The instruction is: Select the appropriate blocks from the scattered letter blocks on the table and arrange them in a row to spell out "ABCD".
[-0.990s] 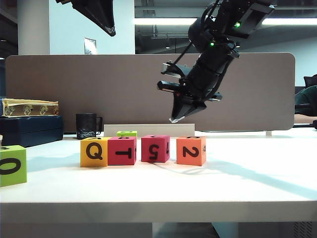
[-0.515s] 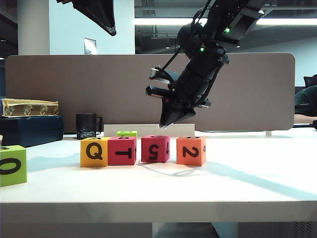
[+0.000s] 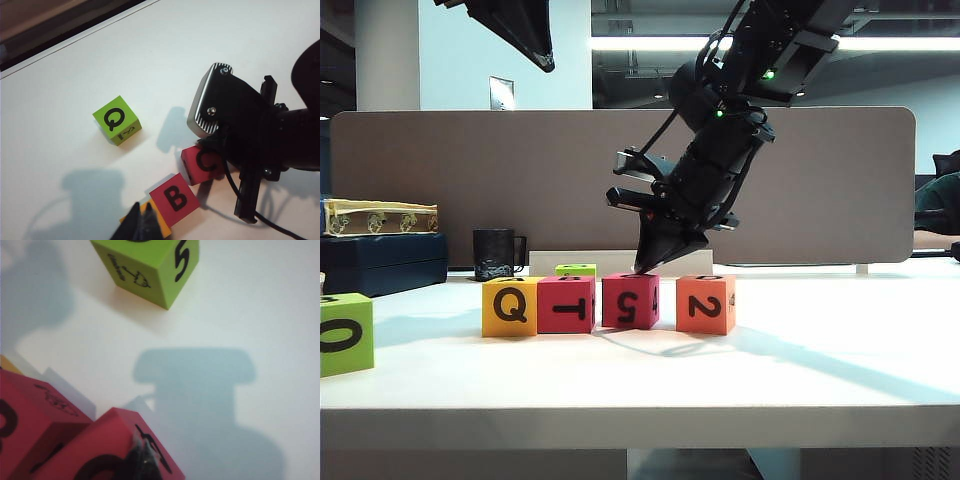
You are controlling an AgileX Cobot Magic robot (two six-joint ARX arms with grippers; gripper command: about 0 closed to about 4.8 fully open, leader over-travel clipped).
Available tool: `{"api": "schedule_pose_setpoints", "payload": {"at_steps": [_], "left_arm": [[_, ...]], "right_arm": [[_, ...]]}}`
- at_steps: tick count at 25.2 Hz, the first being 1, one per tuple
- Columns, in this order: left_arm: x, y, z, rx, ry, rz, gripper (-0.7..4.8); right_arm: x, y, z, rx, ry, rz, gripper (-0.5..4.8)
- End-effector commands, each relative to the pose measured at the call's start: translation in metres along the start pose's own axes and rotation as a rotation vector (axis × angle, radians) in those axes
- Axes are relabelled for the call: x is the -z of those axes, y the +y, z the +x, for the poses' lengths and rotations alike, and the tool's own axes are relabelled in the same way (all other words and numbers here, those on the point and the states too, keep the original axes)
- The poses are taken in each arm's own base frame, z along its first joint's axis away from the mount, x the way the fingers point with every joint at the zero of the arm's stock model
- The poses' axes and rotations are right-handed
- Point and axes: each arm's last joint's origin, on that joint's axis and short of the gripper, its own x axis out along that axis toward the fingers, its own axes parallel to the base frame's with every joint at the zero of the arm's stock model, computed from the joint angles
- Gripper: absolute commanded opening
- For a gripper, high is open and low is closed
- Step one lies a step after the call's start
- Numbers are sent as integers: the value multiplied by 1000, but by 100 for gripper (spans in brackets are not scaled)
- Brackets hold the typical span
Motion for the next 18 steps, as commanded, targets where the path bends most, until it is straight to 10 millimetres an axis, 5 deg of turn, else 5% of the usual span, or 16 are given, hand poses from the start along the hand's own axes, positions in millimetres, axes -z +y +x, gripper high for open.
{"api": "schedule_pose_setpoints", "payload": {"at_steps": [1,18], "left_arm": [[-2,0,-4,2,-18,6,-6],[-2,0,-4,2,-26,6,-6]], "right_arm": [[3,5,-1,-31,44,4,-1],[-9,10,-24,6,13,-16,-2]]}}
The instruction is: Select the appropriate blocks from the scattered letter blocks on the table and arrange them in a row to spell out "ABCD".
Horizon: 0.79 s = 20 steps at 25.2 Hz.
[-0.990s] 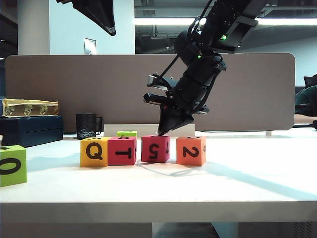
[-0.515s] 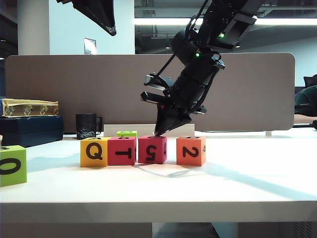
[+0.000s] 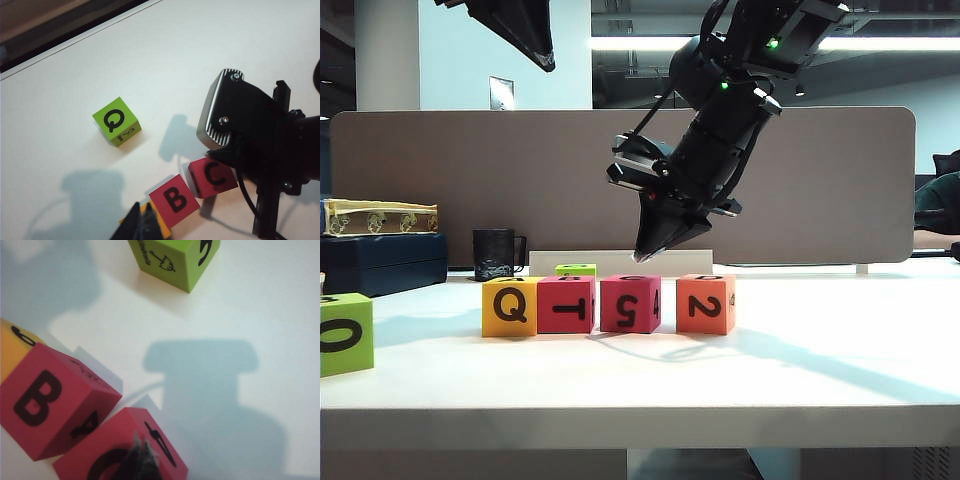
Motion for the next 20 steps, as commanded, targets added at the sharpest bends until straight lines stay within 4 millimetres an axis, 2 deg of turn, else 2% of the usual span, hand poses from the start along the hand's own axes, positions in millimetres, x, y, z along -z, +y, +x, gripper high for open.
{"api": "schedule_pose_setpoints", "payload": {"at_steps": [1,8,11,20], "left_arm": [[-2,0,-4,2,-21,6,-6],[-2,0,-4,2,-22,14,-6],[-3,0,-4,1,-30,31,-6],[-3,0,-4,1,-32,44,-6]], "right_arm": [[-7,0,-8,81,-19,-15,-2],[-16,-4,-35,296,5,-6,-1],[-11,-4,-47,330,112,8,-2],[4,-5,-51,385,271,12,-2]]}}
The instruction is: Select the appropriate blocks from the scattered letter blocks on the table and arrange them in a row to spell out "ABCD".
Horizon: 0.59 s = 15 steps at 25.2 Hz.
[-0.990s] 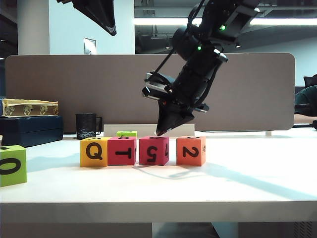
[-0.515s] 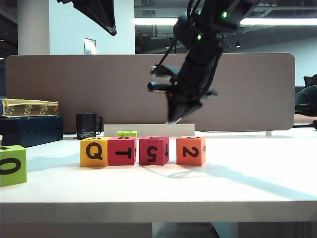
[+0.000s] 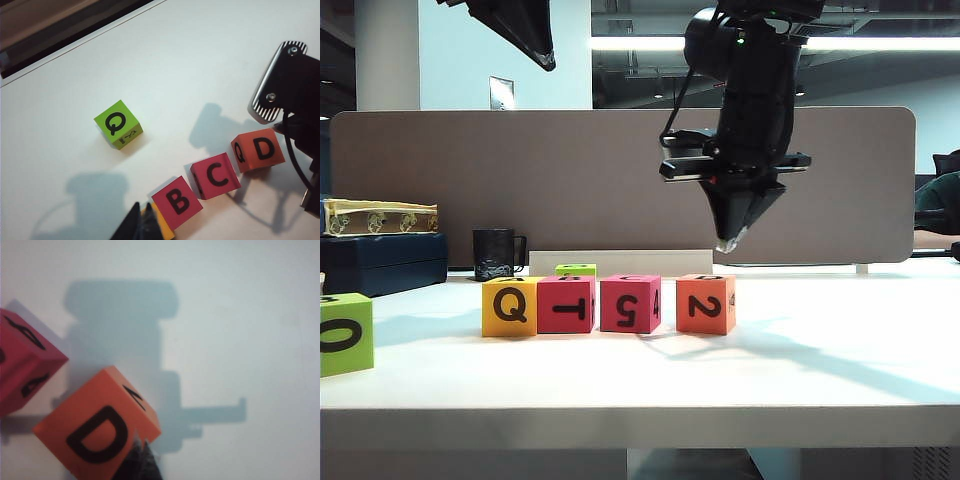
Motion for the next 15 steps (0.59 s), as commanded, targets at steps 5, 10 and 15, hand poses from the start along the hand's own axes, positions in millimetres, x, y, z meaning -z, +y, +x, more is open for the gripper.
{"api": "schedule_pose_setpoints", "payload": {"at_steps": [5,10,15], "left_arm": [[0,-2,-4,47,-10,26,-6],[-1,-2,-4,64,-14,26,-6],[-1,-2,-4,64,-13,26,-6]], "right_arm": [[10,-3,1,48,102,-9,-2],[11,-6,13,46,126,-3,-1],[9,-4,28,40,116,-2,-1]]}}
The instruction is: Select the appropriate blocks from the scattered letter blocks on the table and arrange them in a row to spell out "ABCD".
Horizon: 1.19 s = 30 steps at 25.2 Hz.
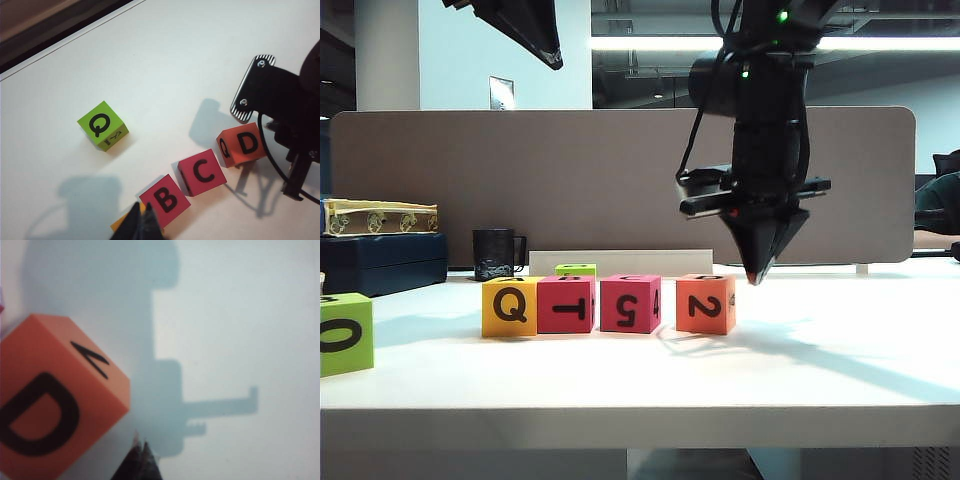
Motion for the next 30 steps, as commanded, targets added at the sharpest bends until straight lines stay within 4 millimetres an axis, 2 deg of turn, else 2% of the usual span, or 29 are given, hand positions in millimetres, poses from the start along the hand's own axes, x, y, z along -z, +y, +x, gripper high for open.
{"api": "schedule_pose_setpoints", "payload": {"at_steps": [1,9,30], "left_arm": [[-1,-1,-4,3,-13,6,-6],[-1,-1,-4,3,-13,6,-6],[-2,0,-4,2,-18,6,-6]], "right_arm": [[-5,2,5,-7,-41,4,-2],[-9,6,9,-112,-79,4,-1],[-17,10,8,-186,-160,10,-2]]}}
